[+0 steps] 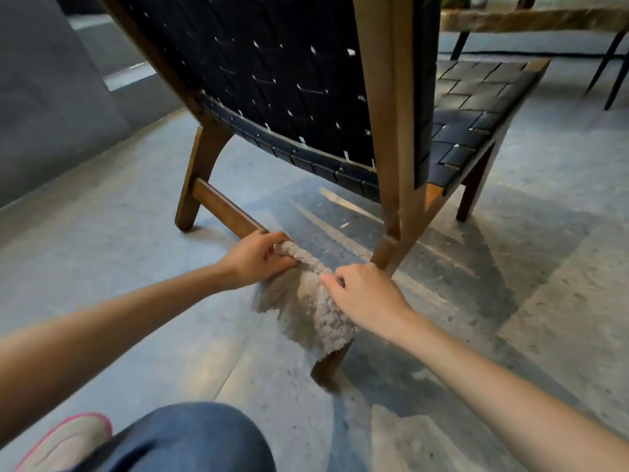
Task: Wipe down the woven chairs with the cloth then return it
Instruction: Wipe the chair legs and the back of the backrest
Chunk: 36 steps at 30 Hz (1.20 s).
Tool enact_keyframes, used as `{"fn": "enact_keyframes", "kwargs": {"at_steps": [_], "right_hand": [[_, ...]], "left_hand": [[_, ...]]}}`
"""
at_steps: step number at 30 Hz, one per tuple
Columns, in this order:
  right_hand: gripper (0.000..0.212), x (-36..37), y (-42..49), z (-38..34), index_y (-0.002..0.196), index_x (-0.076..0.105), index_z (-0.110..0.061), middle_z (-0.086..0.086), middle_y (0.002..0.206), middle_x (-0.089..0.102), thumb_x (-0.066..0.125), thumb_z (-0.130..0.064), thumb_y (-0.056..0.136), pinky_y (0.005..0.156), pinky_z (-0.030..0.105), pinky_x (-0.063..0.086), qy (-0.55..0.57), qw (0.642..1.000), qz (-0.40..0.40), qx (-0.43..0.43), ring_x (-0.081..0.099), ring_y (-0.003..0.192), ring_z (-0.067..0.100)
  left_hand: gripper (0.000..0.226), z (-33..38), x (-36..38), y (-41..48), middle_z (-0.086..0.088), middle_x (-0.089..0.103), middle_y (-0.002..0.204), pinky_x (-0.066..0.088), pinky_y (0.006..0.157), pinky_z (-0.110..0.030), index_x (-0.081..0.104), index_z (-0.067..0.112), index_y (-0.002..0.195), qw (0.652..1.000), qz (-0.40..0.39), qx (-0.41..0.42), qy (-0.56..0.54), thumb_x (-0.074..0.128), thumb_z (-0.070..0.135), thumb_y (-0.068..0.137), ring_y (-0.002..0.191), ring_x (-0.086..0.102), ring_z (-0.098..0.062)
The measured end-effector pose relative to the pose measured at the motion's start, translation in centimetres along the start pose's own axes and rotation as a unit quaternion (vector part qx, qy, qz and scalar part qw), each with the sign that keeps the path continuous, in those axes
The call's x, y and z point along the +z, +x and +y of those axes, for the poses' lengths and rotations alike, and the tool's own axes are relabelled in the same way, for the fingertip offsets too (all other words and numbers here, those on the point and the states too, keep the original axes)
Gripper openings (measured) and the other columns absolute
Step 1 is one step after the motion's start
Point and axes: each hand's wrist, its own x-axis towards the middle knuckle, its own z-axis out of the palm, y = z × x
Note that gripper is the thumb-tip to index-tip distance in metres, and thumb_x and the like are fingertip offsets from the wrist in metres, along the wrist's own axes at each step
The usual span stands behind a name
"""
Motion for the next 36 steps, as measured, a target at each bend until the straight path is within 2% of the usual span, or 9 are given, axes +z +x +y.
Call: {"fn": "enact_keyframes", "kwargs": {"at_steps": [3, 7, 12, 16, 19, 22, 26, 30, 36], "right_hand": [[0.05, 1.1, 2.7, -0.9, 0.057, 0.044, -0.017, 0.002, 0.055, 0.047, 0.039, -0.042, 0.1, 0.05, 0.03, 0.035, -0.04, 0.998, -0.05, 0.012, 0.048, 0.053, 0.018], [0.046, 3.3, 7.0, -2.2, 0.061, 0.043, -0.016, 0.002, 0.06, 0.046, 0.038, -0.039, 0.101, 0.052, 0.032, 0.035, -0.095, 0.993, -0.058, 0.034, 0.047, 0.057, 0.02], [0.015, 5.7, 12.3, -3.3, 0.088, 0.051, -0.017, 0.005, 0.089, 0.055, 0.044, -0.024, 0.098, 0.064, 0.034, 0.04, -0.162, 0.973, -0.068, 0.151, 0.056, 0.082, 0.025], [0.016, 7.2, 14.7, -3.4, 0.081, 0.05, -0.02, 0.006, 0.078, 0.064, 0.045, -0.015, 0.095, 0.069, 0.033, 0.053, -0.129, 0.961, -0.017, 0.243, 0.065, 0.072, 0.021], [0.017, 7.6, 14.6, -4.0, 0.095, 0.057, -0.018, 0.004, 0.065, 0.068, 0.042, -0.009, 0.096, 0.059, 0.027, 0.057, -0.068, 0.949, -0.009, 0.308, 0.063, 0.049, 0.008], [0.014, 7.4, 13.7, -5.3, 0.093, 0.058, -0.009, 0.005, 0.069, 0.068, 0.044, -0.013, 0.095, 0.054, 0.027, 0.055, -0.06, 0.938, -0.011, 0.341, 0.061, 0.049, 0.011], [0.033, 6.9, 12.8, -6.4, 0.066, 0.04, -0.016, 0.0, 0.06, 0.046, 0.048, -0.029, 0.095, 0.051, 0.029, 0.038, -0.103, 0.926, 0.013, 0.363, 0.045, 0.052, 0.014], [0.035, 6.7, 11.9, -7.4, 0.063, 0.039, -0.017, -0.003, 0.057, 0.041, 0.05, -0.03, 0.093, 0.048, 0.029, 0.027, -0.121, 0.918, 0.052, 0.374, 0.04, 0.05, 0.013], [0.015, 7.0, 10.6, -10.5, 0.078, 0.06, -0.022, -0.006, 0.063, 0.055, 0.057, -0.028, 0.092, 0.052, 0.027, 0.038, -0.149, 0.891, 0.062, 0.425, 0.053, 0.062, 0.01]], "left_hand": [[0.042, -2.3, -0.5, 2.5, -0.004, 0.056, 0.102, 0.038, 0.064, -0.019, 0.057, 0.015, 0.119, 0.997, -0.05, 0.015, 0.065, 0.059, 0.043, 0.088, 0.086, 0.048, -0.013], [0.025, -6.1, -0.8, 6.3, 0.0, 0.05, 0.087, 0.037, 0.066, -0.022, 0.049, 0.022, 0.088, 0.992, -0.071, 0.052, 0.089, 0.054, 0.046, 0.09, 0.079, 0.048, -0.016], [0.041, -11.5, -1.9, 11.1, -0.003, 0.056, 0.087, 0.044, 0.066, -0.026, 0.059, 0.013, 0.091, 0.982, -0.067, 0.144, 0.099, 0.054, 0.054, 0.086, 0.078, 0.053, -0.018], [0.047, -13.9, -1.2, 14.4, 0.006, 0.039, 0.076, 0.032, 0.051, -0.026, 0.046, 0.023, 0.063, 0.964, -0.024, 0.229, 0.133, 0.051, 0.066, 0.079, 0.065, 0.041, -0.012], [0.051, -14.3, -0.7, 15.5, 0.004, 0.045, 0.091, 0.031, 0.06, -0.025, 0.039, 0.024, 0.053, 0.952, -0.036, 0.29, 0.087, 0.053, 0.066, 0.077, 0.079, 0.043, -0.014], [0.047, -14.1, -0.4, 16.1, 0.013, 0.054, 0.098, 0.038, 0.073, -0.022, 0.061, 0.017, 0.067, 0.946, -0.092, 0.31, 0.02, 0.06, 0.062, 0.078, 0.089, 0.049, -0.009], [0.041, -14.7, -0.6, 16.6, 0.012, 0.043, 0.049, 0.032, 0.048, -0.014, 0.043, 0.025, 0.061, 0.924, -0.159, 0.337, -0.092, 0.069, 0.053, 0.076, 0.048, 0.044, -0.001], [0.034, -15.7, -1.0, 17.7, 0.011, 0.038, 0.05, 0.028, 0.046, -0.02, 0.047, 0.023, 0.072, 0.915, -0.161, 0.354, -0.112, 0.066, 0.051, 0.08, 0.046, 0.039, -0.004], [0.023, -16.7, -1.6, 17.4, 0.011, 0.048, 0.059, 0.034, 0.055, -0.029, 0.055, 0.017, 0.09, 0.913, -0.161, 0.368, -0.076, 0.062, 0.039, 0.088, 0.061, 0.048, -0.013]]}}
